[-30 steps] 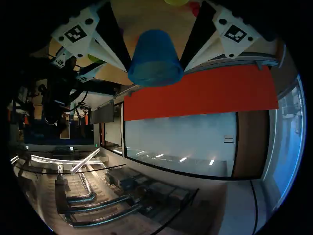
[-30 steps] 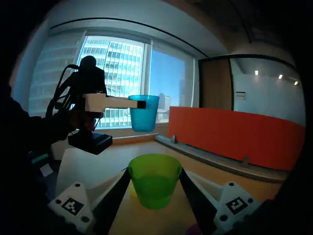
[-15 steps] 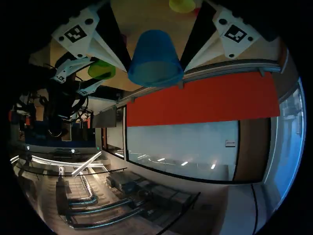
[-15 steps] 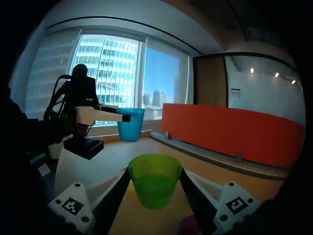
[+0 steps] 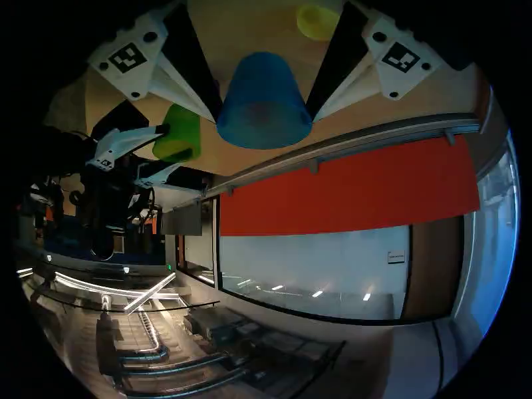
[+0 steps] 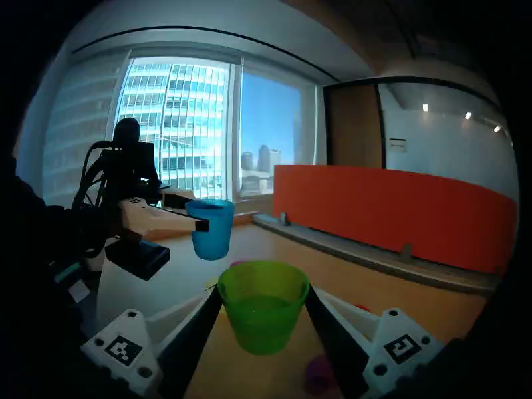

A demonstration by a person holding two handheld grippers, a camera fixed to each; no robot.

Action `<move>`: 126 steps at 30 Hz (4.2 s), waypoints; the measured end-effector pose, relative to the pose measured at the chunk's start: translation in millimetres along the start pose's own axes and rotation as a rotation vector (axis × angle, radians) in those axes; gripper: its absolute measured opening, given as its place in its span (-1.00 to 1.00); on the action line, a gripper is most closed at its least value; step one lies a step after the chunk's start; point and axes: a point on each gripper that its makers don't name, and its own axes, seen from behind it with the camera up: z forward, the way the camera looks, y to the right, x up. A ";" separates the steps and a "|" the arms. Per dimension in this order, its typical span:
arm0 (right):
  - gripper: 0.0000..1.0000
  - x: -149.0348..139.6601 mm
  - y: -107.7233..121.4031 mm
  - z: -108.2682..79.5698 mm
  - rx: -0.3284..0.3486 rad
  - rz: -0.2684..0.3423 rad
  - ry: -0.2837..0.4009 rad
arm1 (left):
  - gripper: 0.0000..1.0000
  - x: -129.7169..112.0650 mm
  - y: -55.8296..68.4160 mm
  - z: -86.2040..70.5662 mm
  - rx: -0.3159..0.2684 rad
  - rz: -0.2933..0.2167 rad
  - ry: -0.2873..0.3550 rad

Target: Pour water

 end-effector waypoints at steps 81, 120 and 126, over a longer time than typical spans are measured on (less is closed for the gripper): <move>0.81 -154.4 -17.2 15.2 0.116 -0.046 -0.411 | 0.75 -218.7 37.6 14.2 -0.133 0.090 -0.536; 0.81 -181.4 -22.9 20.3 0.104 -0.054 -0.431 | 0.99 -242.7 35.4 -18.6 -0.107 0.085 -0.599; 0.82 -183.0 -22.5 15.7 0.101 -0.057 -0.429 | 0.99 -244.4 36.5 -23.7 -0.100 0.085 -0.601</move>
